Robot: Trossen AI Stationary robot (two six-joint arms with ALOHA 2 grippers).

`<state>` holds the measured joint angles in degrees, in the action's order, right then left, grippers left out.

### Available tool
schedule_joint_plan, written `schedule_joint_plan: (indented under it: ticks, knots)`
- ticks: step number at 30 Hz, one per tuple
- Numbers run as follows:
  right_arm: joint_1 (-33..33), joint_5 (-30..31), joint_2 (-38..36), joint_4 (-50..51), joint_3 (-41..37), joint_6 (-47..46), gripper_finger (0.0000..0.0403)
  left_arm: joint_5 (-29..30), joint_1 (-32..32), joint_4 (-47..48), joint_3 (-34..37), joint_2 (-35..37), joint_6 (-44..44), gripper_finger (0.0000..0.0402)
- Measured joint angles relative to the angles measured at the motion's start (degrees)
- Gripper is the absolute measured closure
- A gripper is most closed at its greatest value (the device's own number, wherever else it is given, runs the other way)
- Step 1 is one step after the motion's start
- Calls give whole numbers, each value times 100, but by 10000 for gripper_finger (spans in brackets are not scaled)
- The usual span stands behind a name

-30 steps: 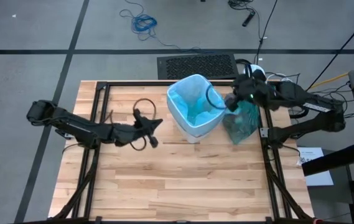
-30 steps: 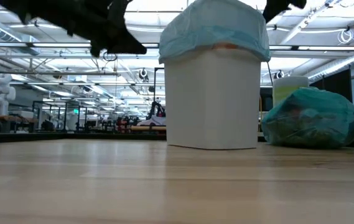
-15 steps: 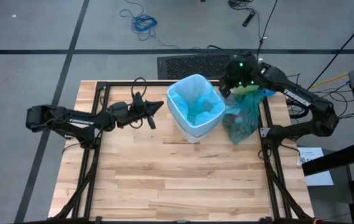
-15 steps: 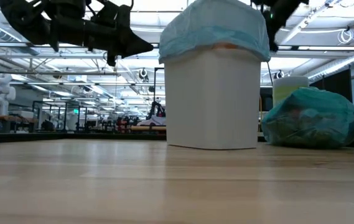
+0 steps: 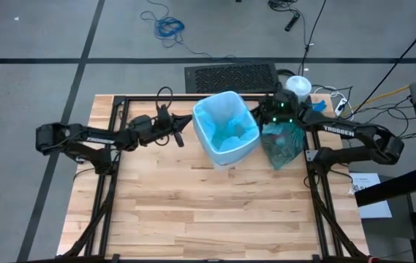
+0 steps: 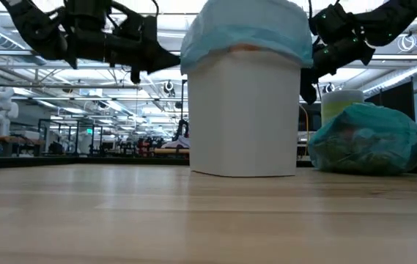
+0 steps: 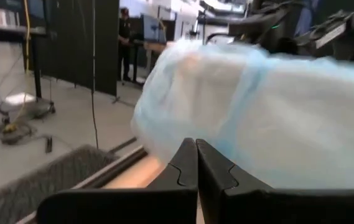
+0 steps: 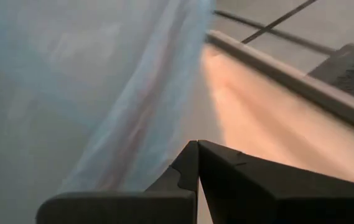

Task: Place trash/remove bag and relplace
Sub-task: Put the new blue trash bag inside the white trash bin

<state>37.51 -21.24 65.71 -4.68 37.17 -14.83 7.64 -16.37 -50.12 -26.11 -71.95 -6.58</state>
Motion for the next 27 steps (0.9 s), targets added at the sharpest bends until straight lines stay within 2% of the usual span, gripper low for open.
schedule_joint_plan:
  ticks: [3, 10, 14, 18, 25, 27]
  knots:
    - [-483, 152, -2, -107, -118, -202, 403, -158, -114, 5, 0, -282, -225, 402]
    - [-1807, 1196, -7, -114, -146, -470, 403, -326, -119, -150, 0, -653, -366, 402]
    - [-2524, 1817, 9, -105, -146, -716, 403, -713, -72, -123, 3, -673, -527, 402]
    - [-3183, 2406, 131, -33, -146, -939, 403, -841, 73, -177, 122, -673, -627, 401]
    - [-4019, 3353, 578, 707, -150, -1708, 403, -759, 226, -208, 273, -673, -663, 402]
    - [-4300, 3825, 563, 978, -153, -1883, 403, -759, 233, -209, 275, -664, -663, 401]
